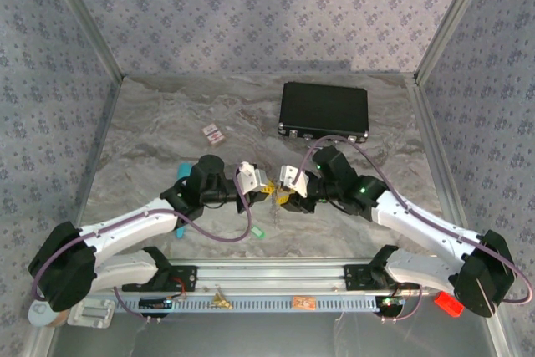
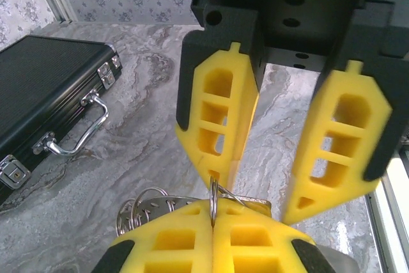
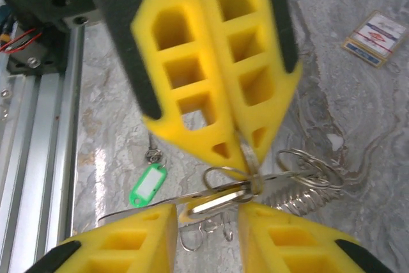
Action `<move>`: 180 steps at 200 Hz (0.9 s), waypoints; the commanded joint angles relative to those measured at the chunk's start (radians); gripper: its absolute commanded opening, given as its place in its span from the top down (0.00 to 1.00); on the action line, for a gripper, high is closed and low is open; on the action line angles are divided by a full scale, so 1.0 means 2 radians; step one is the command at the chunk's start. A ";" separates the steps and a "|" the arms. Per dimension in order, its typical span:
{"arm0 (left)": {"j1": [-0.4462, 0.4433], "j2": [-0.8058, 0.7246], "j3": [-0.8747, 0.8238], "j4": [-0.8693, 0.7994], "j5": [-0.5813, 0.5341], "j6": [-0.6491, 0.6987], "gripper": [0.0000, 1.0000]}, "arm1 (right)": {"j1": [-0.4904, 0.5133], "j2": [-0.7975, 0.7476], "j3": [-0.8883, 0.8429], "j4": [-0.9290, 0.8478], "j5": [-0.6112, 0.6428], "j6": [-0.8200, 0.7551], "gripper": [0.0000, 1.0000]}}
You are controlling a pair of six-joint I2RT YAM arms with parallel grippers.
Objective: Put the keys on the keyring
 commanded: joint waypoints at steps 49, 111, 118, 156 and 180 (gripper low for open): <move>0.000 -0.016 -0.003 0.039 0.006 -0.019 1.00 | 0.004 0.000 0.000 0.022 0.041 0.013 0.77; 0.000 -0.016 -0.006 0.058 -0.001 -0.029 1.00 | 0.005 0.000 0.003 0.000 0.041 -0.011 1.00; 0.000 -0.015 -0.007 0.061 0.000 -0.028 1.00 | 0.004 0.003 0.007 -0.013 0.040 -0.018 1.00; 0.000 -0.013 -0.007 0.078 0.019 -0.023 1.00 | 0.006 0.041 0.031 -0.076 0.006 -0.042 1.00; 0.000 -0.011 -0.006 0.077 0.026 -0.017 1.00 | 0.008 0.045 0.037 -0.078 -0.018 -0.045 1.00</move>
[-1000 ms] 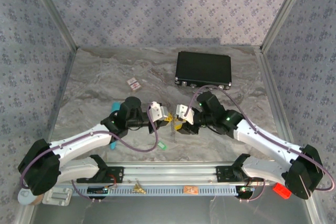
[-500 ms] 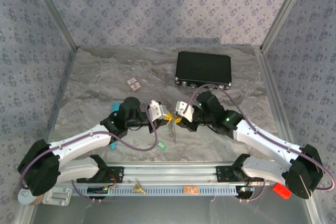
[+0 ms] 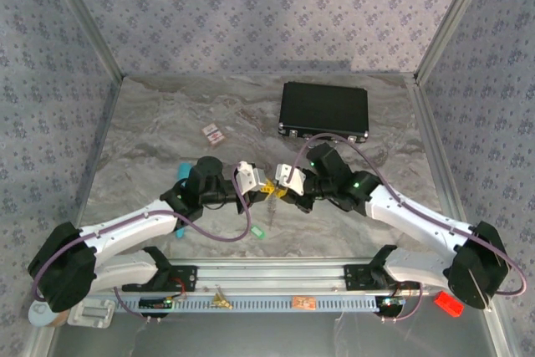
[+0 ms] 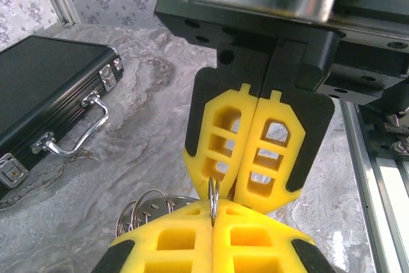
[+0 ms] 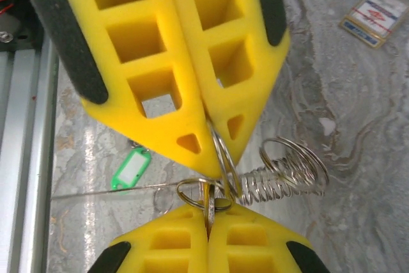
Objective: Put the keys on the keyring
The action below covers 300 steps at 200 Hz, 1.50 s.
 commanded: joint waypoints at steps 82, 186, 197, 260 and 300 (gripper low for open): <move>0.000 0.003 0.000 0.060 0.038 0.032 1.00 | -0.068 -0.086 -0.044 0.019 -0.109 -0.003 0.73; 0.001 0.010 -0.002 0.077 0.058 0.039 1.00 | -0.070 -0.073 -0.044 0.084 -0.132 0.027 0.76; 0.000 0.009 -0.002 0.077 0.059 0.039 1.00 | -0.069 -0.070 -0.042 0.084 -0.126 0.027 0.76; 0.000 0.011 -0.002 0.079 0.067 0.039 1.00 | -0.062 -0.060 -0.037 0.090 -0.133 0.028 0.77; 0.000 0.010 -0.001 0.082 0.071 0.039 1.00 | -0.061 -0.049 -0.032 0.097 -0.148 0.027 0.81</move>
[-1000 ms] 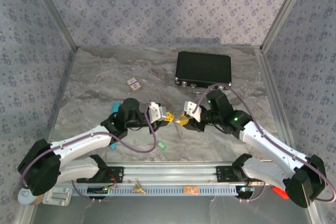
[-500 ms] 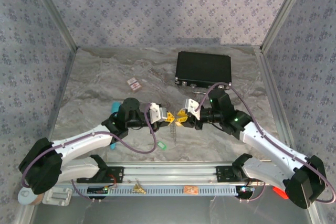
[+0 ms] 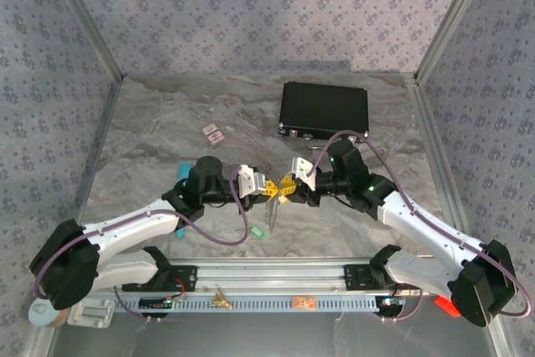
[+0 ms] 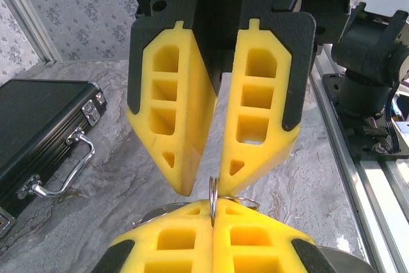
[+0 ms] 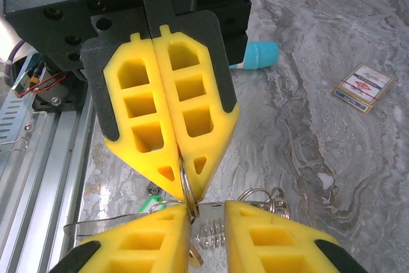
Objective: Put the keys on the keyring
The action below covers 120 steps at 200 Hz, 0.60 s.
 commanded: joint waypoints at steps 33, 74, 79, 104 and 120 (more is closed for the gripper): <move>0.000 -0.001 0.000 0.046 0.025 0.004 1.00 | 0.003 0.012 0.015 0.019 -0.037 0.007 0.98; 0.000 -0.004 0.012 -0.007 -0.010 0.011 0.87 | 0.003 0.008 0.027 -0.027 -0.028 -0.022 1.00; 0.000 -0.005 0.015 -0.020 -0.014 0.015 0.85 | 0.002 0.008 0.030 -0.038 -0.023 -0.029 1.00; 0.000 -0.005 0.025 -0.066 -0.023 0.030 0.82 | 0.005 0.014 0.051 -0.088 -0.004 -0.056 1.00; 0.000 -0.003 0.030 -0.080 -0.026 0.033 0.82 | 0.013 0.024 0.065 -0.117 0.011 -0.073 1.00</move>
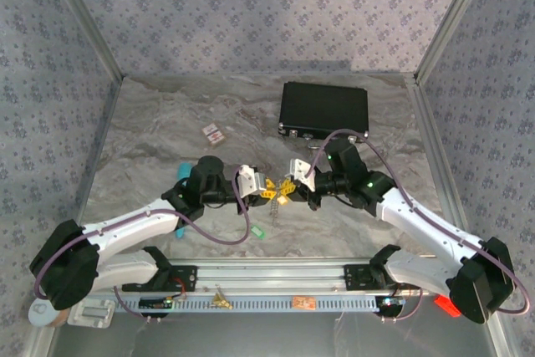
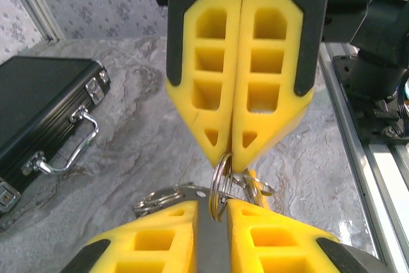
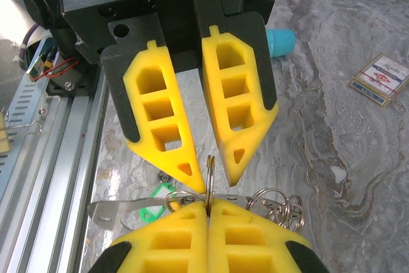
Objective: Put the keys on the keyring
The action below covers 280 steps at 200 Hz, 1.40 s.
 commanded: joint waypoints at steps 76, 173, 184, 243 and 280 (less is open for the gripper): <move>-0.003 -0.001 0.032 -0.040 0.002 0.019 0.86 | 0.048 0.055 0.095 -0.139 0.075 -0.095 1.00; -0.003 -0.010 0.019 -0.013 0.002 0.003 1.00 | 0.030 0.011 0.050 -0.074 0.074 -0.011 0.66; -0.003 -0.010 0.014 0.005 -0.004 -0.009 1.00 | 0.032 -0.002 0.033 -0.057 0.073 0.013 0.65; -0.003 -0.014 -0.010 0.068 -0.022 -0.062 1.00 | 0.063 -0.027 -0.037 0.029 0.149 0.099 0.61; -0.003 -0.014 -0.015 0.081 -0.022 -0.074 1.00 | 0.069 -0.010 -0.041 0.054 0.177 0.110 0.62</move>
